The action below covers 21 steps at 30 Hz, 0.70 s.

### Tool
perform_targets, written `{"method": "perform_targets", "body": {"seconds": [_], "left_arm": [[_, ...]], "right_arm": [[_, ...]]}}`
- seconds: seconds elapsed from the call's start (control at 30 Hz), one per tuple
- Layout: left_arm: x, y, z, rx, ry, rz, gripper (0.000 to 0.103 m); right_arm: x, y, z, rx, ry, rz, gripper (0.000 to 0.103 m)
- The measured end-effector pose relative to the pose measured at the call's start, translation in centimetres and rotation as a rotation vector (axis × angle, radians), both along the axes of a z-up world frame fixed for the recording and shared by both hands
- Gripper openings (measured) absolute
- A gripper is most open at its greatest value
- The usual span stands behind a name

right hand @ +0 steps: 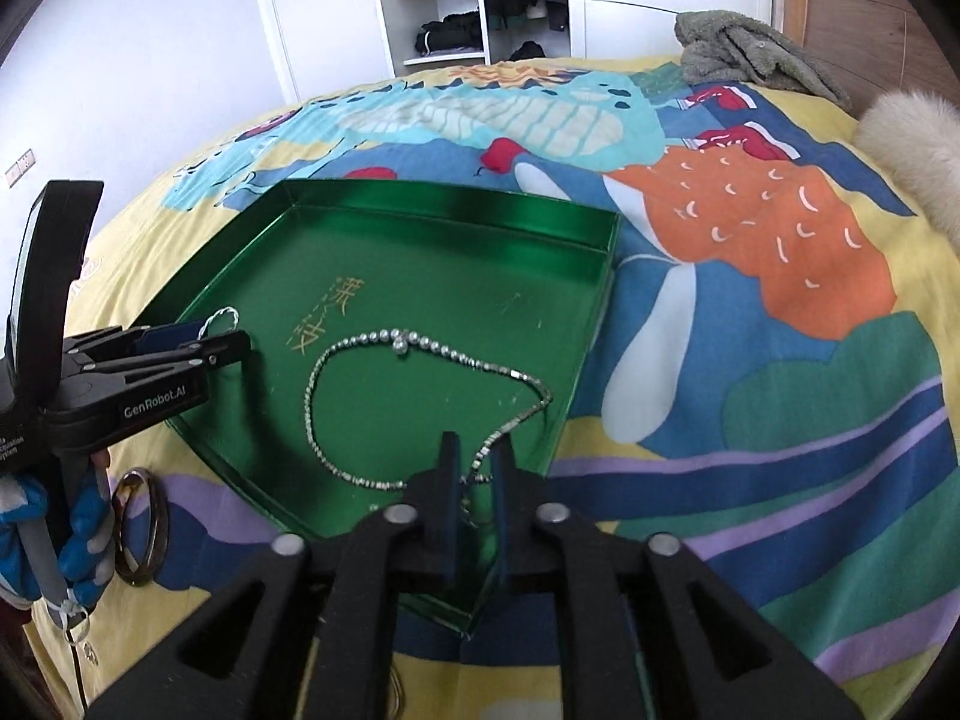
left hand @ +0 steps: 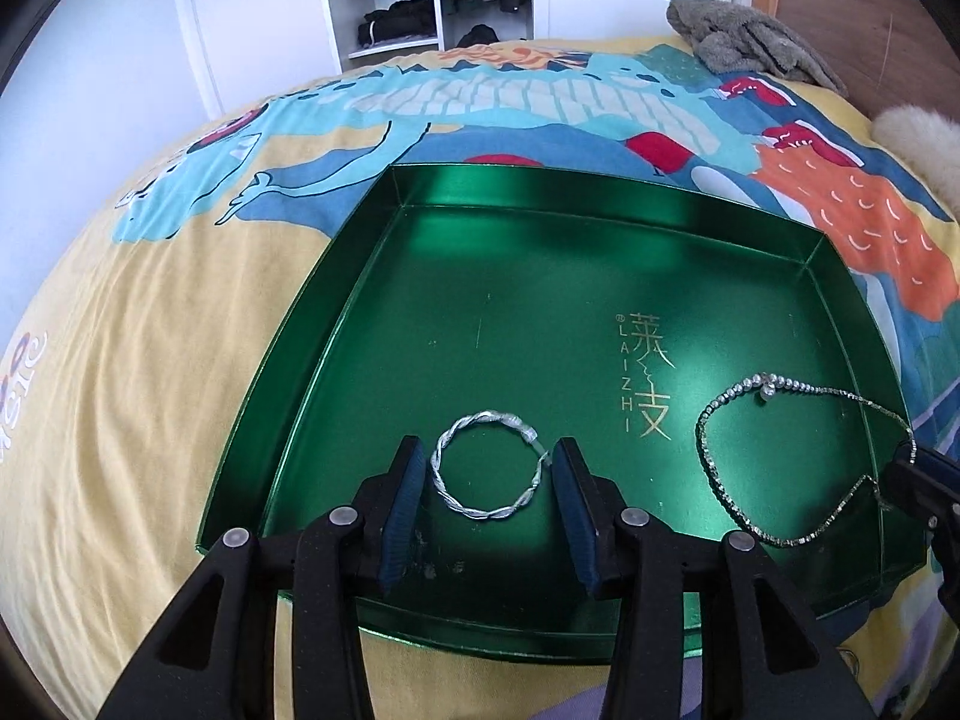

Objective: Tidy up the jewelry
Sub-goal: 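Open the left tool over the tray while the right tool releases the necklace inside, then withdraw both tools from the tray back toward the remaining jewelry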

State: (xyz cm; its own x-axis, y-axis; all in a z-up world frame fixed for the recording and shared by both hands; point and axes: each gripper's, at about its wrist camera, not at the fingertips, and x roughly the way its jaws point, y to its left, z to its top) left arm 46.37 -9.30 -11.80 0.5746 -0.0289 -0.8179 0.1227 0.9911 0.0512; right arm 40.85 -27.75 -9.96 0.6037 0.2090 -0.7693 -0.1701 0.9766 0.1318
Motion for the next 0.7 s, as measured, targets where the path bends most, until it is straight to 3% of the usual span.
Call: {"method": "perform_targets", "body": {"seconds": [0.17,0.4,0.7], "left_arm": [[-1.3,0.1,2.2,0.005,-0.025,-0.019,0.055],[-5.8,1.9,10.0,-0.019,-0.127,-0.035,0.057],[-16.3,6.9,20.4,-0.057,-0.283,-0.011,0.057]], "right_arm": [[-1.7,0.1,1.8,-0.011,-0.014,0.015,0.037],[-5.9,-1.1,6.8,-0.015,-0.07,-0.025,0.037],[-15.6,0.3,15.7,0.0,-0.225,0.001,0.037]]}}
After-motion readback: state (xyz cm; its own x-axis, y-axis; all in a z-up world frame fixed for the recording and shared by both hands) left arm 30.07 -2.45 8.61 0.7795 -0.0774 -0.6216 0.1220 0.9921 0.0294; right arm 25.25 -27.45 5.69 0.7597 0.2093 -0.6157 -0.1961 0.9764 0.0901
